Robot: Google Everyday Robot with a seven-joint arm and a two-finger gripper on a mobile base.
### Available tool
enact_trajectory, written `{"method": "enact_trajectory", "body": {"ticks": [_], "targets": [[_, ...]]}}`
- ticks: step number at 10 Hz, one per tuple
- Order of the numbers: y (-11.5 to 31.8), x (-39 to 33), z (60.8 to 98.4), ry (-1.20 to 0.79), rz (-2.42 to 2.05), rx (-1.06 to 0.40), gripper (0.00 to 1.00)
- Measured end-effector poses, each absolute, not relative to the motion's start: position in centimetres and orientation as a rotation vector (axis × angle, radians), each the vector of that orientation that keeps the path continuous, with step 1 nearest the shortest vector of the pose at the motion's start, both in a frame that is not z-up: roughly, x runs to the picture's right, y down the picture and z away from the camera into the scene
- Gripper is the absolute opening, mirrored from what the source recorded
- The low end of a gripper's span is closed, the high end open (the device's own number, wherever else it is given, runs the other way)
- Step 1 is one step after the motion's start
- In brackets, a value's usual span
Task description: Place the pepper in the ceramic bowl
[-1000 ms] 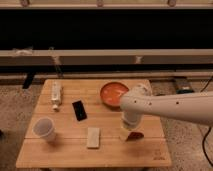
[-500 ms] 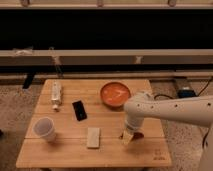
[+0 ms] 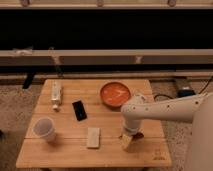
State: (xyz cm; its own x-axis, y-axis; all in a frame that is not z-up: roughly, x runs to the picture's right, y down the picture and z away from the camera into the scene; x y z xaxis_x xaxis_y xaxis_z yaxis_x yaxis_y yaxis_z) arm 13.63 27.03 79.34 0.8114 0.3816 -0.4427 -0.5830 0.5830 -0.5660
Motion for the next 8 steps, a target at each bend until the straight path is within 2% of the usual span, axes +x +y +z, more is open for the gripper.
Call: {"method": "enact_trajectory", "body": {"ticks": [1, 6, 8], "targets": [[27.15, 13.79, 79.39, 0.299, 0.578, -0.756, 0.58], [27.37, 14.63, 79.37, 0.336, 0.622, -0.733, 0.06], [27.38, 14.68, 79.31, 0.337, 0.620, -0.733, 0.00]]}}
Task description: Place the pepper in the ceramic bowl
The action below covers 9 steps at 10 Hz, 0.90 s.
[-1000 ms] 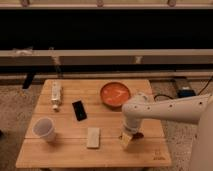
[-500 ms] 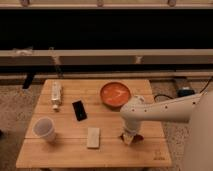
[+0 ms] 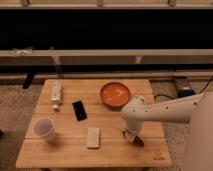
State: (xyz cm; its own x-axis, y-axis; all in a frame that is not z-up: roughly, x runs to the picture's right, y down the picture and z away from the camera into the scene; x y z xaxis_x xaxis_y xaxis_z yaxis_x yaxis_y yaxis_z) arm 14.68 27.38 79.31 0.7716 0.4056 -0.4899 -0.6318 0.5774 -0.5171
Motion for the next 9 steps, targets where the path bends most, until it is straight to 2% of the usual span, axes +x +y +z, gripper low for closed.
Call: {"method": "enact_trajectory", "body": {"ticks": [2, 6, 9], "targets": [[26.1, 14.7, 78.5, 0.346, 0.625, -0.717, 0.00], [18.4, 13.0, 75.9, 0.319, 0.635, -0.709, 0.00], [12.4, 11.7, 77.5, 0.275, 0.653, -0.698, 0.00]]}}
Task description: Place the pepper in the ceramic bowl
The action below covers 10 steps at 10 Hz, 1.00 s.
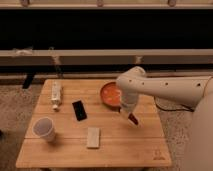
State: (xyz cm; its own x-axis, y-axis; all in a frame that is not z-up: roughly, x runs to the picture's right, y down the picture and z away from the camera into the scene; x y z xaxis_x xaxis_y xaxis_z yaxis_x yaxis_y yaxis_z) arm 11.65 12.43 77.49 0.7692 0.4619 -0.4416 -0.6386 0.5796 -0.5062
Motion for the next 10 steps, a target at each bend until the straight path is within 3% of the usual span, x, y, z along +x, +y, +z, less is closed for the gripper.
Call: {"method": "enact_trajectory", "body": {"ticks": [4, 10], "targets": [[6.8, 8.4, 81.9, 0.215, 0.678, -0.667, 0.04], [1.1, 5.2, 87.1, 0.159, 0.722, -0.593, 0.63]]}}
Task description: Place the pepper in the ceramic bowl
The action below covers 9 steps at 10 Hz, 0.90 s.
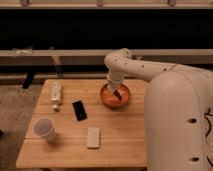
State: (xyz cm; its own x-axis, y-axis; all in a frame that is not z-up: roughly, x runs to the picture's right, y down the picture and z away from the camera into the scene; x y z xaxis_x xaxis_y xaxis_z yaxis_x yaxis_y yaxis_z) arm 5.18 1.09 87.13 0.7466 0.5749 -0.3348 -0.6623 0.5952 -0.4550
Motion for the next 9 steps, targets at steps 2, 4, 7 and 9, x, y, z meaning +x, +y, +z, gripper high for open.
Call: {"method": "enact_trajectory", "body": {"ticks": [2, 4, 7, 9], "targets": [[0.5, 5.8, 88.5, 0.174, 0.737, -0.586, 0.78], [-0.3, 7.1, 89.9, 0.196, 0.766, -0.573, 0.80], [-1.9, 8.9, 89.6, 0.191, 0.820, -0.547, 0.80], [-3.8, 9.2, 87.8, 0.158, 0.833, -0.537, 0.80]]}}
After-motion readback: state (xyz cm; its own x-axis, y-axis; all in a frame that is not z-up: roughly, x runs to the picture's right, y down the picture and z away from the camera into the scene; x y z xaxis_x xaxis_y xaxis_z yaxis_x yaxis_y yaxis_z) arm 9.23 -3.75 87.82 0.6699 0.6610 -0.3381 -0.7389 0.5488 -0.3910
